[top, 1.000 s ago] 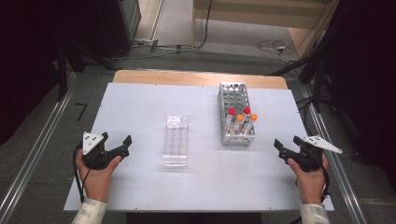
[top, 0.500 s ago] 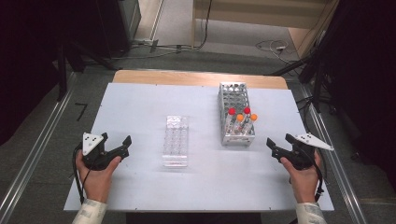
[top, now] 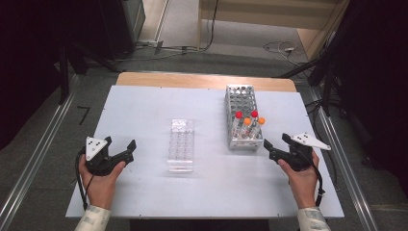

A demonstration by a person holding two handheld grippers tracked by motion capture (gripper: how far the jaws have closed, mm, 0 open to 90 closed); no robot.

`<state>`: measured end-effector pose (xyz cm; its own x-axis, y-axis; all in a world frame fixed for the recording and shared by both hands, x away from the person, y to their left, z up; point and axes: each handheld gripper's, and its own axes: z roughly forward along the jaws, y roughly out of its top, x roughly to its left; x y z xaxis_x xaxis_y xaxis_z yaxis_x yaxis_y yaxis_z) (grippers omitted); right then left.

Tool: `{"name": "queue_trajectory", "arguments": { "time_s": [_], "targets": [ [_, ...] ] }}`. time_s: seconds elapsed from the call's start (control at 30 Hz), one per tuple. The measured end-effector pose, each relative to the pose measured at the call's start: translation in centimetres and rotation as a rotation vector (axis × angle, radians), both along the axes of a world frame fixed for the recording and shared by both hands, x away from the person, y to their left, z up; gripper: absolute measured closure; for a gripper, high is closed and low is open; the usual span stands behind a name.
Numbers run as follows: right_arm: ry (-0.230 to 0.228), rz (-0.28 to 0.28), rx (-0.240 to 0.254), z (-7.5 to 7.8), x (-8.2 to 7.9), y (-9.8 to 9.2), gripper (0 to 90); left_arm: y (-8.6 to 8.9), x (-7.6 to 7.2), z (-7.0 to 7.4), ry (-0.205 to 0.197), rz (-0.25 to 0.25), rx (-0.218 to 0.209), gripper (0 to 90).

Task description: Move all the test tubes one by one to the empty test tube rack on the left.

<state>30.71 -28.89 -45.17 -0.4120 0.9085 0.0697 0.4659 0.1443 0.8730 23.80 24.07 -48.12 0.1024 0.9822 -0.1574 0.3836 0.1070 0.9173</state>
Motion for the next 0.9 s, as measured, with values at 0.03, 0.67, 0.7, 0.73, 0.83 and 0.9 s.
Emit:
{"name": "queue_trajectory", "arguments": {
  "time_s": [0.03,0.67,0.7,0.73,0.83,0.9],
  "targets": [
    [-0.01,0.007,-0.004,0.0,0.0,0.3,21.8,0.0,0.0,0.0,0.0,0.0,0.001,12.3],
    [-0.021,0.107,0.006,-0.7,1.3,4.0,53.7,0.2,0.0,0.0,-0.003,0.01,-0.007,12.9],
    [-0.024,0.108,0.003,-0.7,1.4,4.1,54.5,0.2,0.0,0.0,-0.003,0.01,-0.007,12.9],
    [-0.024,0.108,0.003,-0.7,1.4,4.1,54.5,0.2,0.0,0.0,-0.003,0.009,-0.007,12.9],
    [-0.031,0.111,-0.005,-0.9,1.6,4.6,60.5,0.2,0.0,0.0,-0.002,0.009,-0.006,12.9],
    [-0.032,0.113,-0.006,-0.9,1.7,4.7,64.0,0.2,0.0,0.0,-0.004,0.007,-0.004,12.9]
  ]
}}
